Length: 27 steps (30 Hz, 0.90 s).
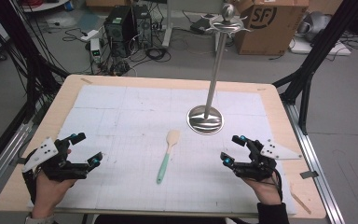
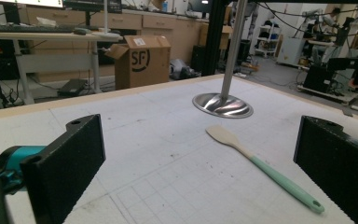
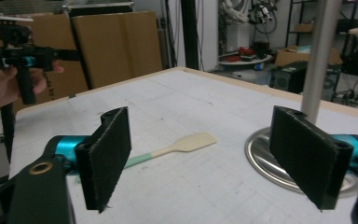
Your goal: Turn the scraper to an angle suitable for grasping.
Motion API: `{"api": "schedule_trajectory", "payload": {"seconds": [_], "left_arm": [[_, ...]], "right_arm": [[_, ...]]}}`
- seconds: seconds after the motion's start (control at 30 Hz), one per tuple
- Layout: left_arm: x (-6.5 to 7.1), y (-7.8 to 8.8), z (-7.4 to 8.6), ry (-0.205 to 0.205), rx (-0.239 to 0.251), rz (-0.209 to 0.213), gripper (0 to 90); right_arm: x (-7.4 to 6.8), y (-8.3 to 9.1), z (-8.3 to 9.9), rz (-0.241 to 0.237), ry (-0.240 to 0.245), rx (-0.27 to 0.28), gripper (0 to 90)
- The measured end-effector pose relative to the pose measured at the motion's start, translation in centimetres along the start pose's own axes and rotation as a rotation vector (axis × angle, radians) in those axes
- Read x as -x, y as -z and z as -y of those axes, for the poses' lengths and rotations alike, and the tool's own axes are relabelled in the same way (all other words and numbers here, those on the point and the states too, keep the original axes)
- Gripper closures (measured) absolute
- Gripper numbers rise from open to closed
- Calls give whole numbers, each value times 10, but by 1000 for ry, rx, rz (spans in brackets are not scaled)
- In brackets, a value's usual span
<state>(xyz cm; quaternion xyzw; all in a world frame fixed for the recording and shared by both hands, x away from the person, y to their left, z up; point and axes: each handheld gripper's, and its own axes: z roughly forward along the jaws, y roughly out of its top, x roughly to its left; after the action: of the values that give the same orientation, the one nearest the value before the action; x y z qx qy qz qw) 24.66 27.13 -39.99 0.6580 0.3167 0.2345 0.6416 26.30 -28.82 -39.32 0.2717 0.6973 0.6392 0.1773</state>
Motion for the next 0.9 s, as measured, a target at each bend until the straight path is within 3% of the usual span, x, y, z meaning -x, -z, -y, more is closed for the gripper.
{"api": "schedule_trajectory", "payload": {"seconds": [0.07, 0.17, 0.37, 0.57, 0.67, 0.83, 0.9], "left_arm": [[0, -1, 1, 0, -8, 2, 26], [0, -2, 1, 0, -10, 2, 25], [0, -3, 2, 4, -13, 5, 26], [1, -3, 2, 4, -15, 6, 26], [0, -3, 3, 5, -15, 7, 26], [2, -3, 2, 7, -12, 31, 25], [4, -3, 1, -1, -14, 36, 26]], "right_arm": [[0, -3, -1, -11, -4, -18, 337], [-2, -10, 1, -33, 11, -42, 442], [-4, -26, 4, -72, 12, -112, 580], [-4, -41, 5, -104, -3, -133, 772], [-3, -48, 6, -114, -34, -141, 829], [-2, -63, 7, -129, -96, -139, 841], [-3, -70, 9, -126, -99, -149, 861]]}}
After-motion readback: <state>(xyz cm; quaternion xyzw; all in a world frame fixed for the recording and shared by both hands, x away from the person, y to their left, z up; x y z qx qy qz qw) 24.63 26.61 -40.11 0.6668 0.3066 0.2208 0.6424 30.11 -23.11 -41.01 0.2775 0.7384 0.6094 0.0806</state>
